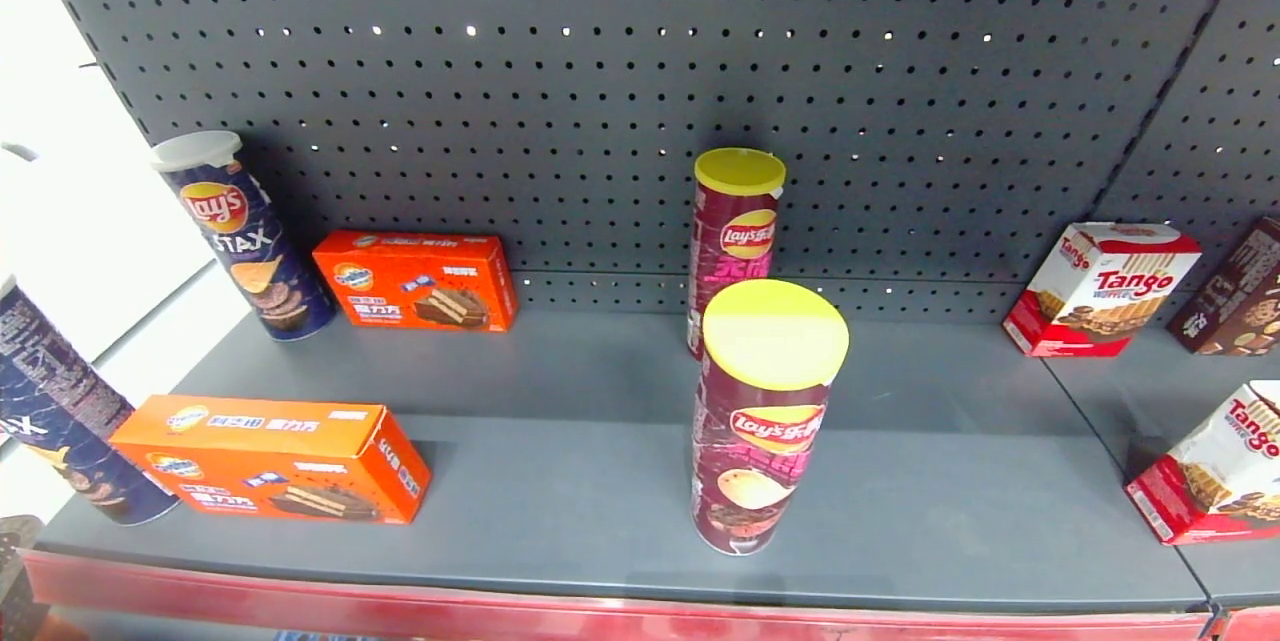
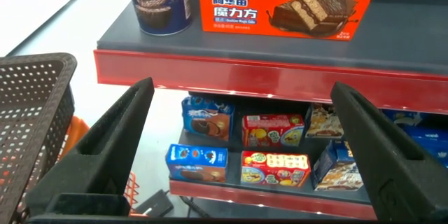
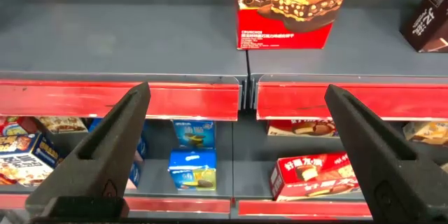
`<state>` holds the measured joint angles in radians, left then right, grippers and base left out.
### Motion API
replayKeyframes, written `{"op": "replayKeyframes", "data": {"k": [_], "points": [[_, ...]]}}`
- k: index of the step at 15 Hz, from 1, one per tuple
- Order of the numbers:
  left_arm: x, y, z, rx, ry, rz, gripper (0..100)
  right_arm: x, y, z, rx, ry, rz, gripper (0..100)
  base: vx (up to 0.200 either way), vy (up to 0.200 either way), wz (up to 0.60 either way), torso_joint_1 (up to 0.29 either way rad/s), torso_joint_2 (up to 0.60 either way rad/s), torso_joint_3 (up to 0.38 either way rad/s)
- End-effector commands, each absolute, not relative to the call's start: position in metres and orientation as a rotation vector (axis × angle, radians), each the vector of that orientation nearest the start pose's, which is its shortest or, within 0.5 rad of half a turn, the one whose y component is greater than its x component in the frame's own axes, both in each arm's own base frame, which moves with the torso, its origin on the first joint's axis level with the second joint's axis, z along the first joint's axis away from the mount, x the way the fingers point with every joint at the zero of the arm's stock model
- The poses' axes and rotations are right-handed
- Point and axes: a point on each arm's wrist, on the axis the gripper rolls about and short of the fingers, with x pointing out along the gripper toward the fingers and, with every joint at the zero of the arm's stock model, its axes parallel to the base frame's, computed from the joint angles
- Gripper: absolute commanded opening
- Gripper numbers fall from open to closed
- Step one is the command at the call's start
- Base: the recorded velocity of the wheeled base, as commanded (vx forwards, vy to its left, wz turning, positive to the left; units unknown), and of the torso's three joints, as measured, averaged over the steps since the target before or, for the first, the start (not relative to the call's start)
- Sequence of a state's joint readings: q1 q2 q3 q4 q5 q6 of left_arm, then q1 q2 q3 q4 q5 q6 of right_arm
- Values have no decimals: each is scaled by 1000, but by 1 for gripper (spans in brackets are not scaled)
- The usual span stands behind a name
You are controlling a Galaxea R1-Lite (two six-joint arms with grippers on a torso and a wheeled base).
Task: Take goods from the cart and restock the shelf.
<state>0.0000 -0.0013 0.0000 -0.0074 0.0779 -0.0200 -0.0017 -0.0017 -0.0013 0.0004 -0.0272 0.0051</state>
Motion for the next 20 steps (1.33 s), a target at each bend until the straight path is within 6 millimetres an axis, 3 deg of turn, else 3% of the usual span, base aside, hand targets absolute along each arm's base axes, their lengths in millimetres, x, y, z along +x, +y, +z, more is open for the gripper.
{"op": "replayKeyframes", "data": {"k": [1,8,20], "points": [[-23,2,76,-20,-8,75,100,-23,-1,76,5,-2,-29,100,0,0,0,0,0,0],[-23,0,76,28,-5,-12,100,-23,-1,76,2,-2,-26,100,-29,0,0,0,2,1],[-23,0,76,8,-5,-12,100,-23,-1,76,2,-2,-26,100,-17,0,-50,0,0,0]]}}
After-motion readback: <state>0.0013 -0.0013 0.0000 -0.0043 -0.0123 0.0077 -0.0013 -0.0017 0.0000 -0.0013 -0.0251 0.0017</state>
